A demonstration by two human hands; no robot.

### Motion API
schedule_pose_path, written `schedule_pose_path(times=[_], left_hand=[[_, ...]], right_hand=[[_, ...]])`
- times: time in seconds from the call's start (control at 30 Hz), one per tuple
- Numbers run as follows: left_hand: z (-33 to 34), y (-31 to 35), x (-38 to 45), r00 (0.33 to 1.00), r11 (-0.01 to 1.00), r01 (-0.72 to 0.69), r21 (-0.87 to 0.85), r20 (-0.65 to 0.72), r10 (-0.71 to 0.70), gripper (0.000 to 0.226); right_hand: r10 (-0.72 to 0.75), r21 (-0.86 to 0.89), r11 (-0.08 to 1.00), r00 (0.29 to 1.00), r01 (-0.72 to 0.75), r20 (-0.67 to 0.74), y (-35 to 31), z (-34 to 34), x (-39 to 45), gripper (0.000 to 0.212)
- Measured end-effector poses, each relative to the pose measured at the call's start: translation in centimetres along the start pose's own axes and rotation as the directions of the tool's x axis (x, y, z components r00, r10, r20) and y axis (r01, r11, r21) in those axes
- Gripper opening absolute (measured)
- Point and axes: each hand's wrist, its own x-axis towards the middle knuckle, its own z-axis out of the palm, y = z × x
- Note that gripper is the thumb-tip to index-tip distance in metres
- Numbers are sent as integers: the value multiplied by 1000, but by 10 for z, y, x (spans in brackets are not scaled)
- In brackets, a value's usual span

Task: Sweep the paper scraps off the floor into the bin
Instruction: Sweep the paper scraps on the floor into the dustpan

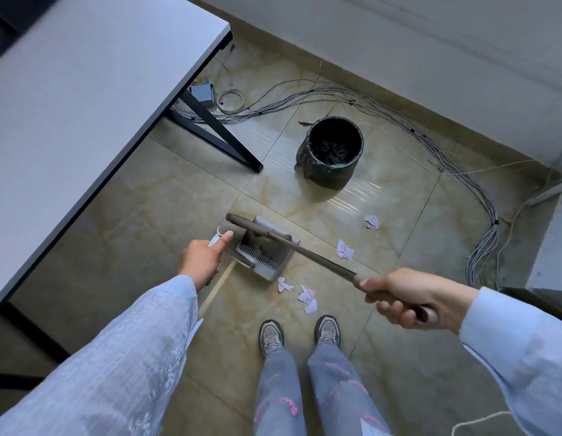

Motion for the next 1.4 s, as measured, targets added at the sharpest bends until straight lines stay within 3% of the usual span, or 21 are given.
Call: schedule_pose_path(times=[0.13,0.57,0.73,0.9,1.1,1.4], left_hand=[[0,-2,-3,1000,1000,-2,8,5,2,58],[8,-1,-51,998,997,-58,41,-28,60,55],[8,-14,-80,994,997,-60,50,-84,64,54],[2,-38,-105,991,994,-62,86,-113,72,56],[-9,-87,-139,987,988,-85,129,-127,101,57],[-29,-178,-203,986,999,-5,32,-166,11,55]], right_hand=[[-53,-96,994,997,47,-63,11,7,-6,23],[-176,198,963,983,182,-47,6,13,22,24],[-193,180,963,979,202,-66,26,0,26,22],[-182,198,962,982,190,-60,63,9,32,16],[-196,212,955,978,206,-70,119,40,39,23],[-195,176,963,978,205,-70,169,82,43,22]])
